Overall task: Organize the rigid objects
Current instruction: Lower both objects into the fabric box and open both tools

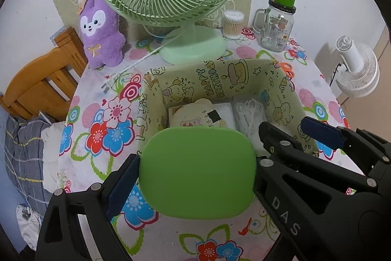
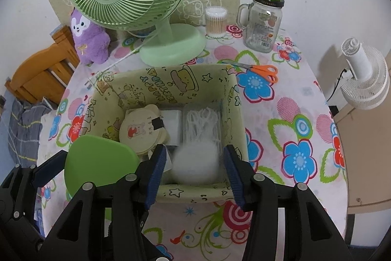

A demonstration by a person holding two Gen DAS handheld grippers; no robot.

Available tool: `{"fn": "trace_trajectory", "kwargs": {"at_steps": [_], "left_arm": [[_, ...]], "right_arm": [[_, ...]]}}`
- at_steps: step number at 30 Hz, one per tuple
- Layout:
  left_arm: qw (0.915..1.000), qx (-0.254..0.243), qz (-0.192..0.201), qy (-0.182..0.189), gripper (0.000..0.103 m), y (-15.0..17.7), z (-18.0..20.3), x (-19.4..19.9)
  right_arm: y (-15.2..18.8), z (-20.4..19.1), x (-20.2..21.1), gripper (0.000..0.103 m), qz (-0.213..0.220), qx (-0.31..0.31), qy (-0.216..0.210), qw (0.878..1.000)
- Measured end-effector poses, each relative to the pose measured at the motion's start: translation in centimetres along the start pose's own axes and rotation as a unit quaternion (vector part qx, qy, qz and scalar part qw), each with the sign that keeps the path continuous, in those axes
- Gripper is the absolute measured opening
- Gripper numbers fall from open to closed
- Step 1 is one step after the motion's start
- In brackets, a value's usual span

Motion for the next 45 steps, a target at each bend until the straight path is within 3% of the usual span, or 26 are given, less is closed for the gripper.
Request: {"fn": "trace_trajectory", "kwargs": {"at_steps": [2, 14, 25, 45], "left_arm": [[1.0000, 0.000, 0.000, 0.003, 0.095, -0.2, 0.1, 0.0], [0.9997, 0.004, 0.010, 0.022, 0.095, -1.8, 1.2, 0.1], [0.9992, 0.012, 0.012, 0.037, 0.095, -3.2, 2.3, -1.0], [0.9985, 0.026, -0.026, 0.040, 0.095, -2.5, 3.6, -6.0]], "right_arm": [[-0.1, 0.0, 0.0, 0.067, 0.003, -0.001, 0.002, 1.000], [-1.3, 1.3, 0.6, 0.078, 0.010, -0.020, 0.018, 1.000], [-2.6, 2.9, 0.1, 0.083, 0.006, -0.025, 0.046, 0.999], [-1.7, 4.9, -4.8, 0.085, -0.039, -0.044, 0.059, 0.997]]}}
Point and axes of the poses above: each gripper's, at about its wrist camera, not at the fingertips, and x roughly against the way its jaws point, z to its right, y to its underside, the point moved 1 cm from there along -x, roughly the way its jaws point, and after that the axes turned 15 degrees about x, right-handed, at the moved point
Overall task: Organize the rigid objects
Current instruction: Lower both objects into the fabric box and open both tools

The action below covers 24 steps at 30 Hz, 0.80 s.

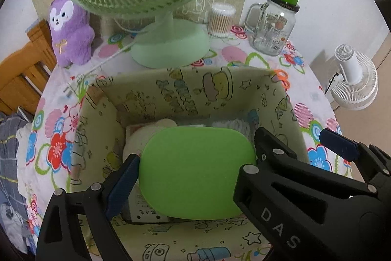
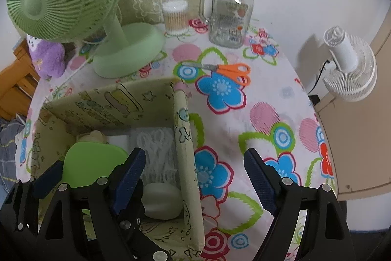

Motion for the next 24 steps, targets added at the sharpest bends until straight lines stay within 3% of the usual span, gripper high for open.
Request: {"fn": "trace_trajectory", "kwargs": {"at_steps": [15, 24], "left_arm": [[0.9999, -0.003, -0.012, 0.006, 0.096, 0.3, -0.1, -1.3], [1.0000, -0.005, -0.004, -0.006, 0.099, 0.1, -1.2, 0.3]], "right_arm": [[0.6, 0.0, -1.2, 0.085, -0.012, -0.005, 0.008, 1.000], [0.4, -1.2, 0.2, 0.085, -0.002, 0.006, 0.000, 1.000]]}}
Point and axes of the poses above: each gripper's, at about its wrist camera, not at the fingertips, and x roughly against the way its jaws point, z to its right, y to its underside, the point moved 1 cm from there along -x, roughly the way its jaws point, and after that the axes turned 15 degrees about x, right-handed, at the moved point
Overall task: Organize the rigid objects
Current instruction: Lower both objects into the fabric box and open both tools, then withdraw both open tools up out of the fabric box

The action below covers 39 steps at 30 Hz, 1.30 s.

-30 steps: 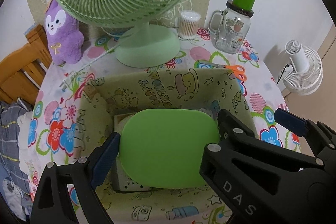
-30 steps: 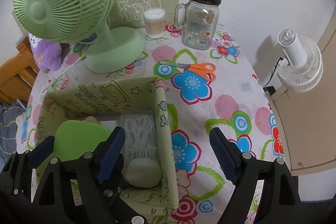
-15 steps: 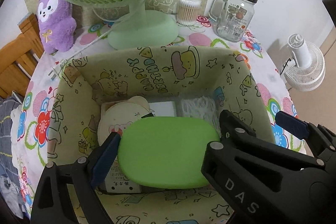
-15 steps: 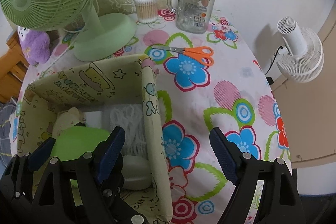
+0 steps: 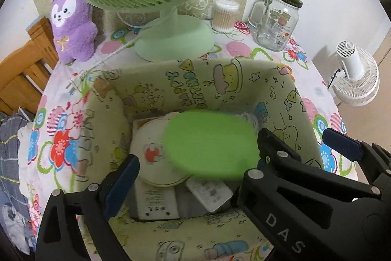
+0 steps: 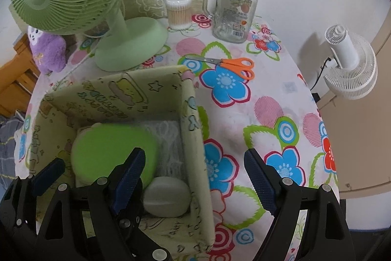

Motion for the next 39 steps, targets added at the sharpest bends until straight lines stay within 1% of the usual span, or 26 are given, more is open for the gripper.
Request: {"fn": "trace_trajectory", "kwargs": {"at_steps": [15, 19, 26, 30, 39], "left_arm": [[0.9997, -0.006, 0.020, -0.008, 0.099, 1.0, -1.7, 3.4], [0.9996, -0.012, 0.024, -0.011, 0.099, 1.5, -1.9, 4.1], [0.9993, -0.012, 0.036, -0.005, 0.099, 2.1, -2.3, 6.3], [0.9990, -0.007, 0.043, -0.008, 0.099, 2.3, -2.6, 7.4], [0.9984, -0.006, 0.057, -0.002, 0.101, 3.4, -2.8, 10.2]], "right_arm": [[1.0, -1.6, 3.2, 0.085, 0.020, -0.002, -0.009, 1.000], [1.4, -2.1, 4.0, 0.085, 0.025, 0.008, -0.012, 1.000], [2.0, -2.5, 6.1, 0.085, 0.041, 0.015, -0.018, 0.999], [2.3, -2.7, 7.2, 0.085, 0.048, 0.019, -0.023, 0.998], [3.4, -2.8, 10.4, 0.085, 0.066, 0.027, -0.022, 0.997]]}}
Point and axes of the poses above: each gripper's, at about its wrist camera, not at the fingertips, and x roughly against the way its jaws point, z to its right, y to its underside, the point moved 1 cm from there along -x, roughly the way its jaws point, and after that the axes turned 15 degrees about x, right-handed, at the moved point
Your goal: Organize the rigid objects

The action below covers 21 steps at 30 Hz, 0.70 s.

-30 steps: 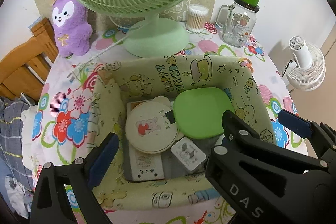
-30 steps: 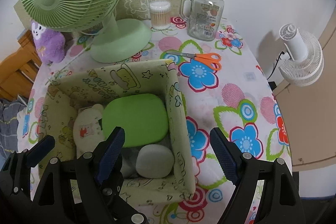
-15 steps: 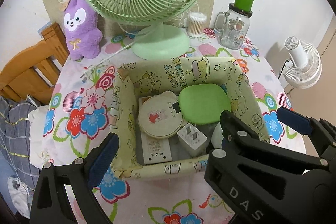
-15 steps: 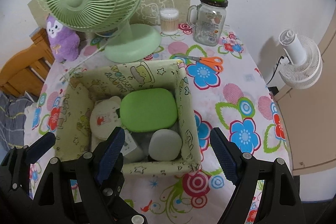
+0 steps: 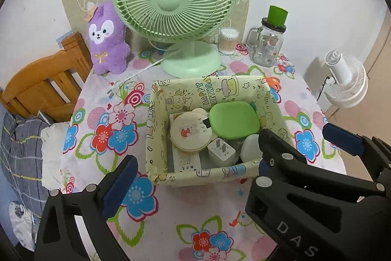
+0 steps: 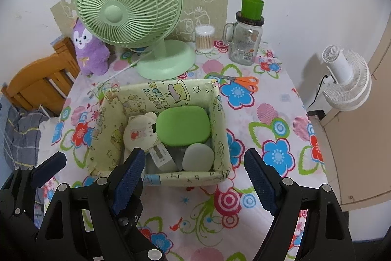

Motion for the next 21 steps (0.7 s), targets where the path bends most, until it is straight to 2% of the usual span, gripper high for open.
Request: {"fn": "trace_trajectory", "kwargs": {"at_steps": [7, 11, 21], "left_arm": [[0.9998, -0.014, 0.012, 0.004, 0.102, 0.8, 0.7, 2.2], [0.9998, -0.016, 0.006, 0.013, 0.102, 1.3, 0.6, 3.7], [0.9996, -0.003, 0.029, -0.003, 0.102, 1.1, -0.6, 7.4]], "right_arm": [[0.9, 0.5, 2.5, 0.086, 0.009, -0.003, -0.001, 1.000], [1.4, 0.5, 4.1, 0.086, 0.013, 0.004, -0.001, 1.000], [2.0, 1.2, 7.7, 0.086, 0.026, -0.005, 0.007, 1.000]]}}
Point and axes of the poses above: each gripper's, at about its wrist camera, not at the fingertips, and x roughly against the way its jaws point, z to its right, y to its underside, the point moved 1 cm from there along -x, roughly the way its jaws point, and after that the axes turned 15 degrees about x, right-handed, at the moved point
